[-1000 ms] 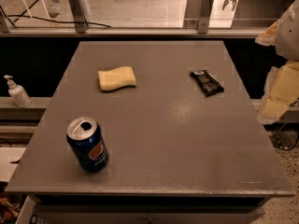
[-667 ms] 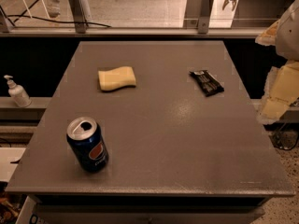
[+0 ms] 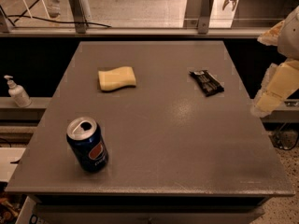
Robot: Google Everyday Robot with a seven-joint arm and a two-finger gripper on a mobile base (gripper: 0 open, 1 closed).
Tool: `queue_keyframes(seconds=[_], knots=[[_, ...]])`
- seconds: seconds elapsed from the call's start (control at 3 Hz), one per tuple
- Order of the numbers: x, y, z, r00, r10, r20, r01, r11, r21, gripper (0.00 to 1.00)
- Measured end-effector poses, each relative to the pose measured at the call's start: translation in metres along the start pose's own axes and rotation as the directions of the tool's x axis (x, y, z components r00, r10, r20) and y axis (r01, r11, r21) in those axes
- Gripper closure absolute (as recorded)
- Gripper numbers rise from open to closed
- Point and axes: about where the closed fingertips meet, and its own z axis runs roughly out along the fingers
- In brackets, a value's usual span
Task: Pick rxbar chocolate
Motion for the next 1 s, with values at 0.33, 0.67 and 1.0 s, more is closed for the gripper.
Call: queue_keyframes(seconds=[0.33, 0.67, 1.0], knots=[[0.007, -0.023, 0.022, 0.998, 0.048, 0.043, -0.048, 0.9988, 0.005, 0.00], [0.014, -0.050, 0.052, 0.993, 0.090, 0.079, -0.090, 0.9959, 0.000, 0.00], [0.025, -0.077, 0.079, 0.987, 0.133, 0.090, -0.133, 0.9911, 0.001, 0.00]])
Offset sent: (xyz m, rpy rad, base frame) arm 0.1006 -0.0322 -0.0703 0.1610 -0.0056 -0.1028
